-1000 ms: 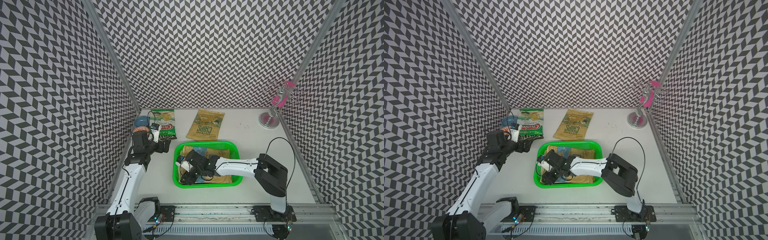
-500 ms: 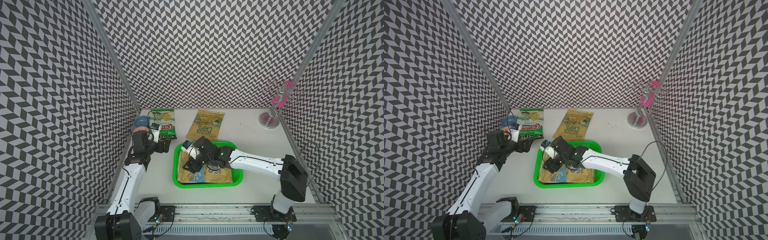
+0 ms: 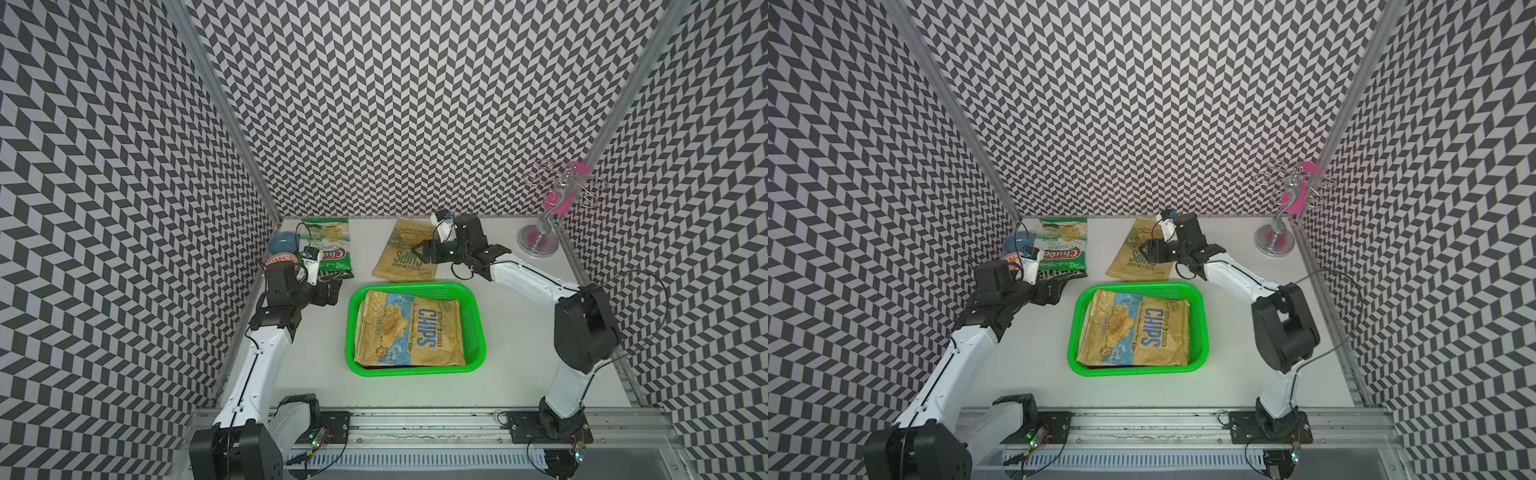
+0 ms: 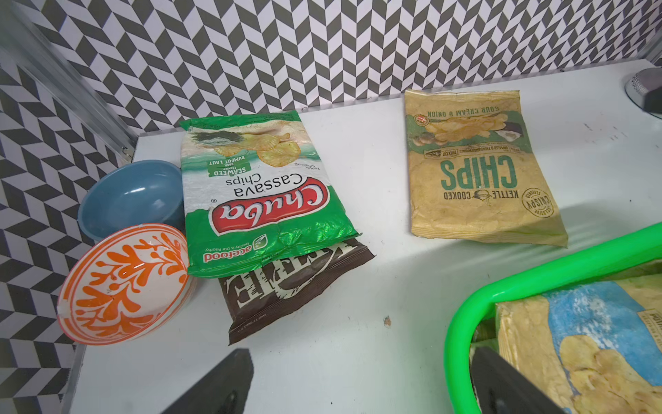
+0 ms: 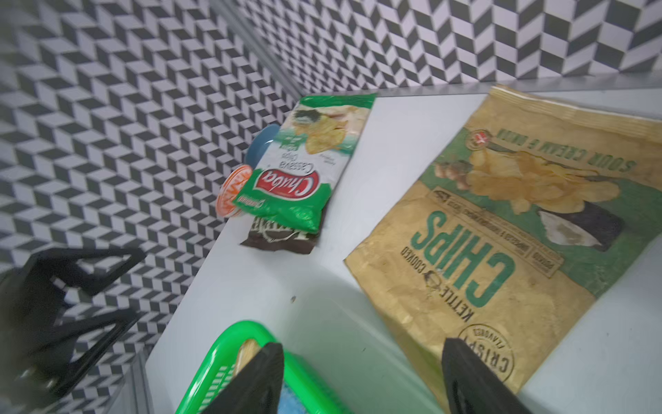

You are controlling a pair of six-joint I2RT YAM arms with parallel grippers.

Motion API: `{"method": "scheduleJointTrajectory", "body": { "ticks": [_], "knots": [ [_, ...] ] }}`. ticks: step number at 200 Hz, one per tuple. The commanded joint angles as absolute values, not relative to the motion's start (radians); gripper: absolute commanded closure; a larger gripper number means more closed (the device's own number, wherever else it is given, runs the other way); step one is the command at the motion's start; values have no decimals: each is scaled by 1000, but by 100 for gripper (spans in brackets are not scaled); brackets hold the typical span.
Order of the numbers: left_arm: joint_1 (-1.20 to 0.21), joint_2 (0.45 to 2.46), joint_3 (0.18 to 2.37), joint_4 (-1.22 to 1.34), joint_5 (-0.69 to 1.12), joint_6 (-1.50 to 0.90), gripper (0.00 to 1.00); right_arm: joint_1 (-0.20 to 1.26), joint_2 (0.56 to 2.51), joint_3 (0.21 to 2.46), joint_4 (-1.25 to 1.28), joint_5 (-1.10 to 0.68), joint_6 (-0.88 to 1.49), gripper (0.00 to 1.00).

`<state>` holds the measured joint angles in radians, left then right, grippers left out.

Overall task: Put the potato chips into the basket
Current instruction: Pick up the potato chip from the center of the board.

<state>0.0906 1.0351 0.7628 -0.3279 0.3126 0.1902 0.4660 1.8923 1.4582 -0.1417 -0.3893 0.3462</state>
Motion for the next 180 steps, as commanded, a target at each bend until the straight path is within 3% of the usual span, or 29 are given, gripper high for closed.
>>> {"method": "scheduleJointTrajectory", "body": {
  "ticks": [1,55,105,180],
  "knots": [
    [97,1044,753,-304,340,204,1,426,2026,1582,-139,-382,370,22],
    [97,1058,756,-307,322,204,1,337,2313,1877,-280,-316,373,19],
    [100,1069,756,-307,304,202,1,318,2386,1888,-267,-265,382,20],
    [100,1075,758,-310,299,201,1,318,2504,1943,-202,-416,439,21]
  ]
}}
